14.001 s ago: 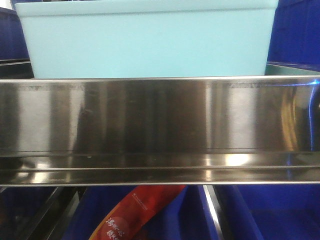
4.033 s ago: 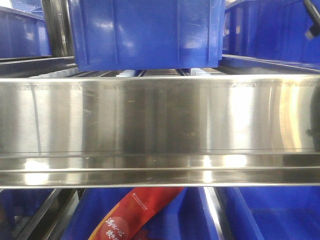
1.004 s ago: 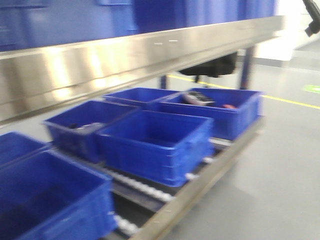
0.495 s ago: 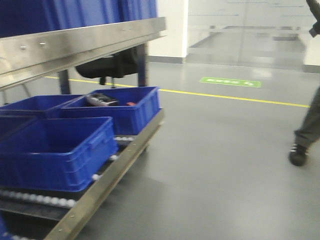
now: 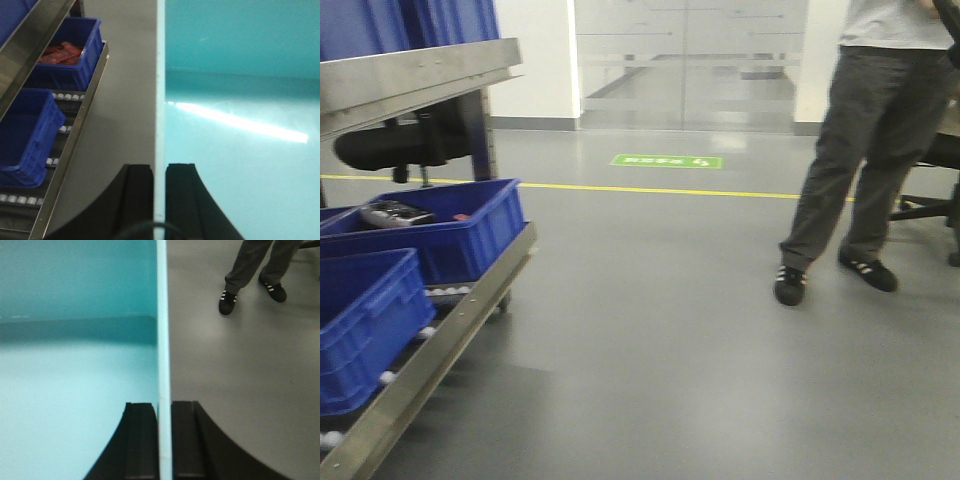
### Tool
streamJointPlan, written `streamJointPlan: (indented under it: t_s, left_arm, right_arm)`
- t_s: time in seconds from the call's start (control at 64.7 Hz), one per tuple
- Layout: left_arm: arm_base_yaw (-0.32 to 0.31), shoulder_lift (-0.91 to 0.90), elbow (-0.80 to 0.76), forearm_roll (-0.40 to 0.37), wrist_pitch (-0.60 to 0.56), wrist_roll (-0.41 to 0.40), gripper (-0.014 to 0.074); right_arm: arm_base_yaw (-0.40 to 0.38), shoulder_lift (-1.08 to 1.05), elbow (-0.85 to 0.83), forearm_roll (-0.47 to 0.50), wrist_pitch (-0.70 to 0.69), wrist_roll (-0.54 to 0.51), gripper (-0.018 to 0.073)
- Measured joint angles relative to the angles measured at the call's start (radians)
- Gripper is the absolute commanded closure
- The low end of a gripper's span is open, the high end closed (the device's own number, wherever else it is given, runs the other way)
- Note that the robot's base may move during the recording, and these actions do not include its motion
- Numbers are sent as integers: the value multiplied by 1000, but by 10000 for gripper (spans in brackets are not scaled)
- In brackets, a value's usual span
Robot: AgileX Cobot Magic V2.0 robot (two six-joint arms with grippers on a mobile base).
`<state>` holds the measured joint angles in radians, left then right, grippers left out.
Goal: Fetch blue bin and place on conveyor start
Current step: 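Hold the teal bin in both grippers while the base drives to the conveyor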
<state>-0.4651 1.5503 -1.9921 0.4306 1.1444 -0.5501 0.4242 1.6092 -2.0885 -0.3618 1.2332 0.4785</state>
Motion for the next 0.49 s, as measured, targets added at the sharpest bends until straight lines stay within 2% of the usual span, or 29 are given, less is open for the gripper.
streamJointPlan:
  t_s: [0.495]
  left_arm:
    - [0,0,0,0,0,0,708]
  right_arm:
    - [0,0,0,0,0,0,724]
